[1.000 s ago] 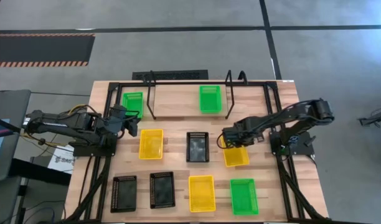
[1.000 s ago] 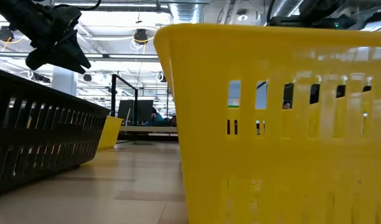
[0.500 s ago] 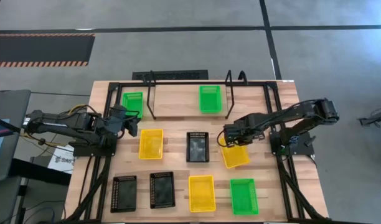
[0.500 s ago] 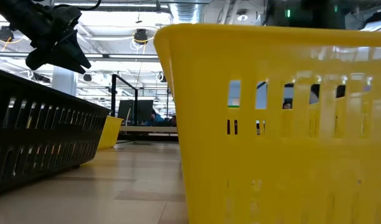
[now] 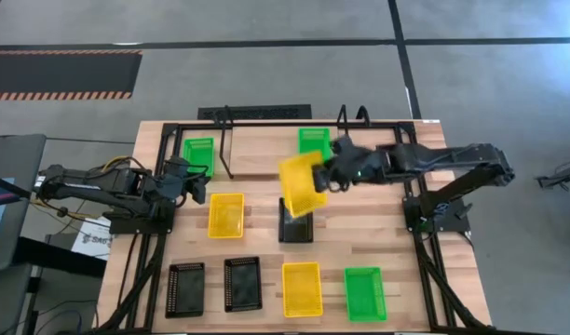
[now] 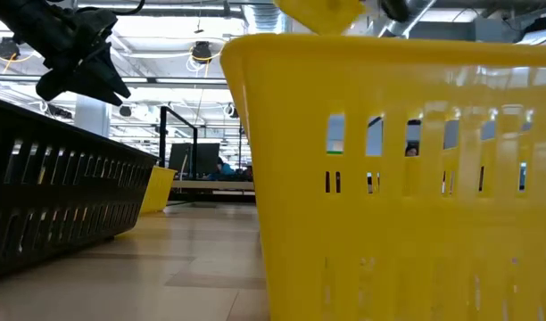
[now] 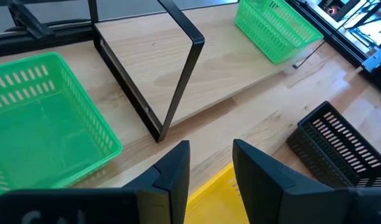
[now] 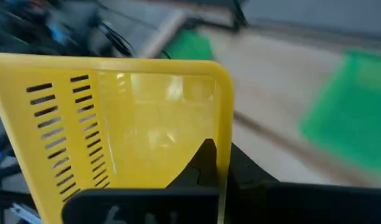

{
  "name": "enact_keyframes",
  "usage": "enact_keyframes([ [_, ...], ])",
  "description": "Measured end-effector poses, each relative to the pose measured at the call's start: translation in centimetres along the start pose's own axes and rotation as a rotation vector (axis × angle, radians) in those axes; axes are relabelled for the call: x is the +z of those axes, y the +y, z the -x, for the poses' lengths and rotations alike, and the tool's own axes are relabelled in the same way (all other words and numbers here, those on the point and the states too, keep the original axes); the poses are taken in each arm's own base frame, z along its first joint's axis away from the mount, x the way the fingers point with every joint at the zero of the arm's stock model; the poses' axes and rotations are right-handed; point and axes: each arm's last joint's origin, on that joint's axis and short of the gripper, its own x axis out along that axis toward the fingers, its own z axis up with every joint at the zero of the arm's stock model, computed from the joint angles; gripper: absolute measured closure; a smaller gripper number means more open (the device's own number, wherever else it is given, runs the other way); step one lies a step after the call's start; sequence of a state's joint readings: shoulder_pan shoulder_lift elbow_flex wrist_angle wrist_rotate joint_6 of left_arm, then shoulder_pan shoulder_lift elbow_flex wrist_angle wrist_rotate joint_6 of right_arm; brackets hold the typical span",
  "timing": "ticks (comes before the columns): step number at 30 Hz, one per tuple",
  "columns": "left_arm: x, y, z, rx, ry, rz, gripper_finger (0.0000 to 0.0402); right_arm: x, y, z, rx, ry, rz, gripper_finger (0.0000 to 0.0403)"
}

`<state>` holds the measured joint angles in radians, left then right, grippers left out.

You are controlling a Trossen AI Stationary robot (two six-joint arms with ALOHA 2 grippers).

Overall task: Stack baskets on shelf by color
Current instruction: Put the top right yellow bin on the shelf

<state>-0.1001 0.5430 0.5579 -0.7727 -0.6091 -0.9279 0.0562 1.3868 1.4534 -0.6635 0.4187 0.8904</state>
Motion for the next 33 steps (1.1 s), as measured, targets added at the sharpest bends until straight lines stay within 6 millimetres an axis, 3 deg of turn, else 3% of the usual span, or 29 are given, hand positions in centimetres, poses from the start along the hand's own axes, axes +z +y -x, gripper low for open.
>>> enact_keyframes([
  [6, 0.0, 0.0, 0.0, 0.0, 0.0, 0.002, 0.0292, 4.7, 1.9, -2.7, 0.063, -0.121, 0.107, 0.0399],
  [14, 0.0, 0.0, 0.0, 0.0, 0.0, 0.002, 0.0292, 7.8, -0.3, -9.7, 0.017, -0.024, 0.055, 0.04],
  [24, 0.0, 0.0, 0.0, 0.001, 0.005, -0.002, 0.0292, 6.5, -5.7, -19.0, -0.091, 0.176, -0.129, 0.04],
  [33, -0.2, 0.2, 0.0, 0.016, 0.016, -0.017, 0.0292, 5.0, -8.0, -22.5, -0.158, 0.262, -0.182, 0.04],
])
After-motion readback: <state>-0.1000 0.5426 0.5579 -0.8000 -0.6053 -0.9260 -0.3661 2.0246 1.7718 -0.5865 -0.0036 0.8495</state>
